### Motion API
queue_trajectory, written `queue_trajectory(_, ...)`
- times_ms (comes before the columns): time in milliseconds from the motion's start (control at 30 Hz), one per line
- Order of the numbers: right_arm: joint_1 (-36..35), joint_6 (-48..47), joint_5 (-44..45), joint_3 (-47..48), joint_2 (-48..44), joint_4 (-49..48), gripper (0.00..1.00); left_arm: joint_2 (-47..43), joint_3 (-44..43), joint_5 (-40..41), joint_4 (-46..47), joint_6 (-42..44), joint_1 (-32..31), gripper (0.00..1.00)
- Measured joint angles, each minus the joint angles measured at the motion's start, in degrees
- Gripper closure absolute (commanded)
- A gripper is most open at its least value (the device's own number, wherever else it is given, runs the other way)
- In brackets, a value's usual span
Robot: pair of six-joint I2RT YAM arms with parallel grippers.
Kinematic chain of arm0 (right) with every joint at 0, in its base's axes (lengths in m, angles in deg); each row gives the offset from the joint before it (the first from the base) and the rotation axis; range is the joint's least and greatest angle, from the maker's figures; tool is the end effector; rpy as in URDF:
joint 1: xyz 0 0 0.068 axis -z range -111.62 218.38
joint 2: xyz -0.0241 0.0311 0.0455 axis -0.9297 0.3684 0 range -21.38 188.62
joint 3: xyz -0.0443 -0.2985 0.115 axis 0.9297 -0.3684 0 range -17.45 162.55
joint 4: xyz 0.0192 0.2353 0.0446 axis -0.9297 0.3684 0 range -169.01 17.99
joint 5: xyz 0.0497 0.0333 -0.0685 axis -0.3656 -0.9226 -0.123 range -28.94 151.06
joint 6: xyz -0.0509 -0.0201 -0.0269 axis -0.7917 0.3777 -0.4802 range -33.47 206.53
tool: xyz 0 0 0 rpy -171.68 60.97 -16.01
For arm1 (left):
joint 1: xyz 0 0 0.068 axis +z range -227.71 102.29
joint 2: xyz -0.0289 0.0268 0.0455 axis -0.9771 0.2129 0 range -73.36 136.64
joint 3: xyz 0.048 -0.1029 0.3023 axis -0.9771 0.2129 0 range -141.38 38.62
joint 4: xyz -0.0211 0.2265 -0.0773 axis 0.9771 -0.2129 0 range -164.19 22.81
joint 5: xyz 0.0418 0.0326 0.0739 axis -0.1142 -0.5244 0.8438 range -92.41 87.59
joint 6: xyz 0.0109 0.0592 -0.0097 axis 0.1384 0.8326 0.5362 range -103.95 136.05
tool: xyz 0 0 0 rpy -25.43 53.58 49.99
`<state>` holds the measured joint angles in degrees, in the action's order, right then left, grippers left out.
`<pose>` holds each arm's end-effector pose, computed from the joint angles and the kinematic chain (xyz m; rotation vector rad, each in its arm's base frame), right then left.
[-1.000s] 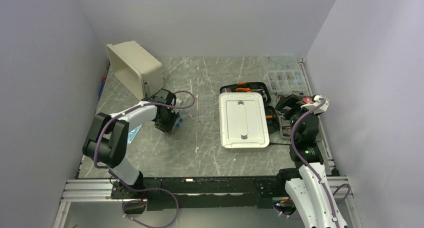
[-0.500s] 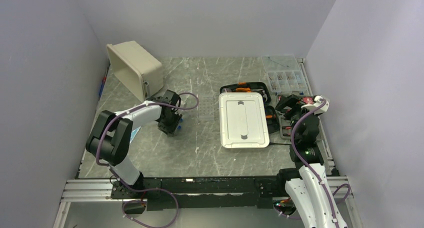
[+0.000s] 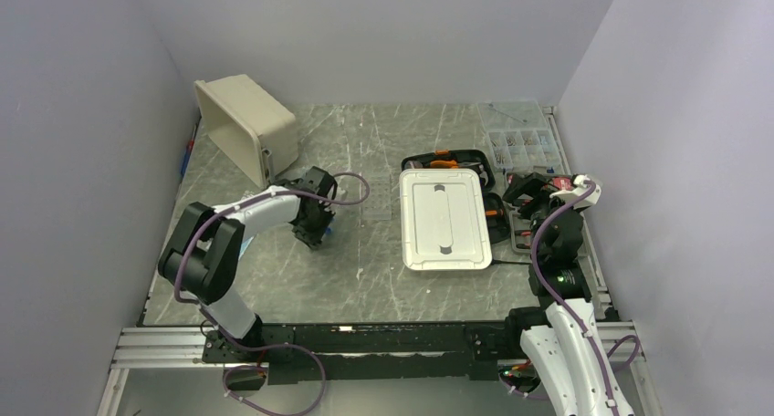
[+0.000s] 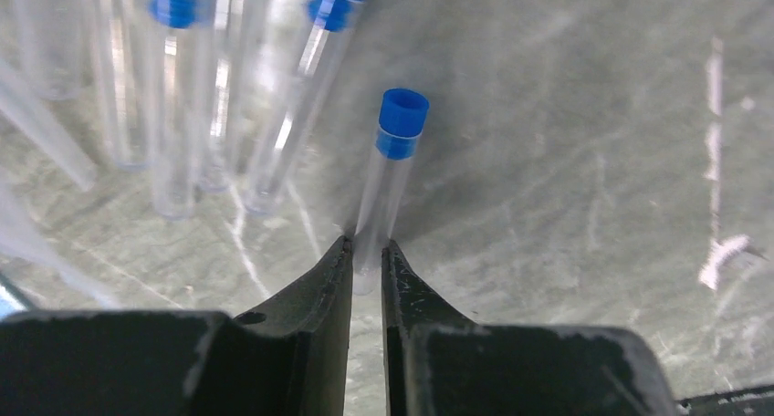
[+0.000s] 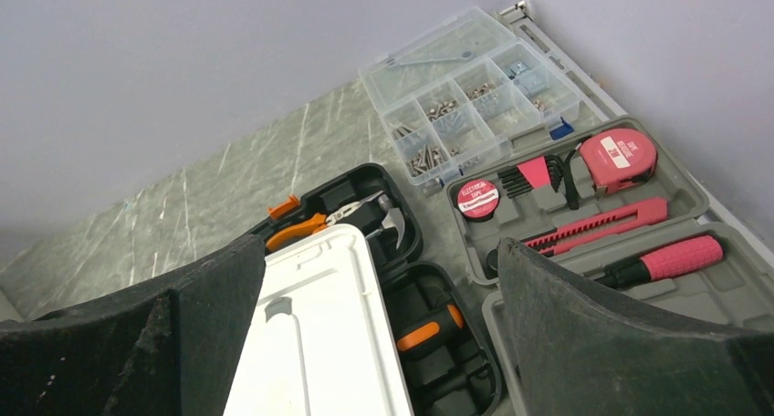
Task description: Organize the chemistry lab equipment
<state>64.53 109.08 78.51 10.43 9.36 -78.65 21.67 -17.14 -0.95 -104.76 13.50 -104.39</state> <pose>0.0919 -0.0076 0.3170 0.4915 1.5493 0.1070 0.2552 -0.1269 0.2171 0.6047 2.8489 -0.0488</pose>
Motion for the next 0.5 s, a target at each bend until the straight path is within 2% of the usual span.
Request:
queue_trajectory(133,0.00,-0.28,-1.81,-0.02,0.24,-0.55,0.00,-3.96,2.40,-2.49,0.76,0.28,-2.38,0.87)
queue_trajectory(267,0.00,-0.44,-8.68,0.13,2.73,-1.97,0.01,-11.54,4.04,-5.40,1.97,0.57,-4.20,0.89)
queue_trajectory(367,0.00,0.17,-16.00,1.79,7.10,-1.88,0.11,-17.57,4.50,-7.54,4.42,0.74,-5.09,0.89)
queue_trajectory(500,-2.12,3.19,-29.00,6.38,15.89,-1.73,0.18,-23.89,5.57,-10.84,7.39,2.47,-6.16,0.89)
